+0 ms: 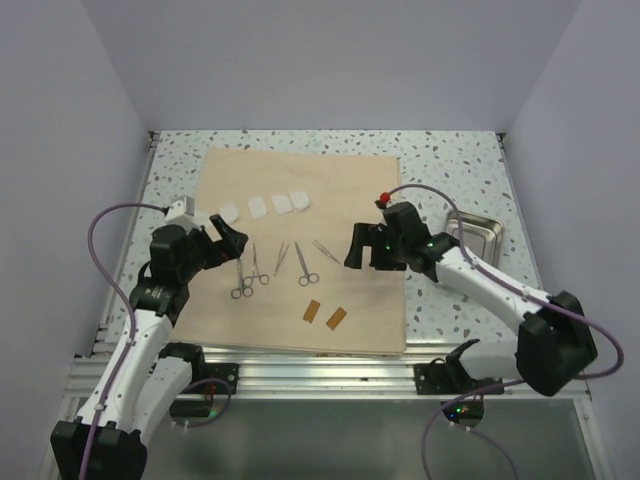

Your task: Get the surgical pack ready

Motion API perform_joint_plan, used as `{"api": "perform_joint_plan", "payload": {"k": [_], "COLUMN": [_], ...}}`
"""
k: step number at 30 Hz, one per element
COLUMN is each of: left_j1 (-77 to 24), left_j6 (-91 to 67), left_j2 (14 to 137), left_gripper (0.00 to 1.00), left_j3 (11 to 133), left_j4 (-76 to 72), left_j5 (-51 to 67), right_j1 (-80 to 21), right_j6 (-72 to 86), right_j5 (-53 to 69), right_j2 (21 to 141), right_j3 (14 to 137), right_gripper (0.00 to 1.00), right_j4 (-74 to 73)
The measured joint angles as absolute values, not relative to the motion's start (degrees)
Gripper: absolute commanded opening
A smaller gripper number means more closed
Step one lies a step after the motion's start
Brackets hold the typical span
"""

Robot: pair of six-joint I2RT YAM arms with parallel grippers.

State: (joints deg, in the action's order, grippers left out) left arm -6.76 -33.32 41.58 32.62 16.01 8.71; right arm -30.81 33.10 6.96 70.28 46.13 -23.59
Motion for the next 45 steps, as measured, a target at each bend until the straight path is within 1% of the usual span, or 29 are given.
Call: {"api": "perform_joint_plan", "payload": {"k": [3, 6, 8, 9, 10, 11, 14, 15, 17, 18, 22, 23, 24, 27, 32, 37, 41, 45], "left_j1": [-6.8, -6.8, -6.8, -6.8, -6.8, -6.8, -6.8, -6.8, -6.8, -6.8, -6.8, -6.8, -6.8, -6.8, -6.8, -6.8, -6.8, -6.6], "left_j6": [-33.4, -33.4, -33.4, -33.4, -33.5, -33.4, -33.3, -33.3, -33.1, -32.7, -31.7, -31.6, -31.6, -31.7, -32.3, -33.0, -32.8, -31.0], "left_j2": [44.1, 49.3, 52.2, 53.5, 54.6, 55.7, 58.9, 59.7, 60.5, 60.5, 60.7, 61.0, 61.4, 62.5, 62.6, 62.4, 63.9, 68.9], "left_gripper": [0.99, 1.0, 0.99, 0.99, 0.98, 0.97, 0.94, 0.94, 0.92, 0.92, 0.9, 0.89, 0.89, 0.88, 0.85, 0.85, 0.82, 0.75], "left_j3": [33.3, 35.4, 36.3, 36.5, 36.7, 37.0, 38.7, 39.4, 40.6, 41.0, 41.2, 41.2, 41.2, 41.2, 41.2, 41.3, 45.0, 52.0], "left_j4": [17.1, 17.7, 17.4, 17.2, 16.9, 17.0, 17.0, 16.9, 16.7, 16.6, 14.7, 14.3, 14.1, 14.1, 14.7, 18.6, 25.4, 28.9], "left_j5": [7.1, 6.9, 6.9, 6.9, 6.9, 6.9, 6.3, 6.1, 5.9, 5.7, 5.2, 5.0, 4.9, 5.0, 7.3, 8.3, 4.7, -0.9], "right_j1": [-34.6, -35.6, -35.6, -35.6, -35.6, -35.6, -35.6, -35.6, -35.6, -35.6, -35.6, -35.6, -35.5, -35.1, -33.8, -33.0, -32.7, -32.1], "right_j6": [33.2, 34.8, 36.2, 37.0, 37.7, 38.5, 40.2, 40.6, 41.3, 41.4, 40.9, 40.6, 40.0, 37.5, 34.5, 30.7, 28.4, 27.6], "right_j5": [7.0, 7.6, 8.1, 8.4, 8.6, 8.7, 9.0, 9.1, 9.2, 9.1, 8.6, 8.5, 8.5, 8.5, 8.7, 10.0, 10.7, 12.7], "right_j2": [81.3, 90.3, 95.0, 97.6, 100.1, 102.8, 110.8, 113.4, 118.0, 119.5, 122.4, 122.5, 122.6, 122.6, 122.6, 122.4, 119.7, 112.7], "right_j3": [54.0, 61.4, 65.5, 67.4, 69.5, 71.7, 78.1, 80.2, 83.5, 84.4, 86.0, 86.2, 86.7, 89.0, 90.0, 89.9, 89.1, 85.3], "right_gripper": [0.99, 0.99, 0.97, 0.92, 0.9, 0.84, 0.77, 0.72, 0.67, 0.67, 0.68, 0.76, 0.8, 0.8, 0.88, 0.89, 0.89, 0.89], "right_j4": [-19.8, -15.0, -11.6, -9.7, -8.3, -6.8, -4.5, -3.8, -2.9, -2.8, -3.4, -3.7, -4.4, -6.9, -9.2, -15.6, -23.6, -29.4]}}
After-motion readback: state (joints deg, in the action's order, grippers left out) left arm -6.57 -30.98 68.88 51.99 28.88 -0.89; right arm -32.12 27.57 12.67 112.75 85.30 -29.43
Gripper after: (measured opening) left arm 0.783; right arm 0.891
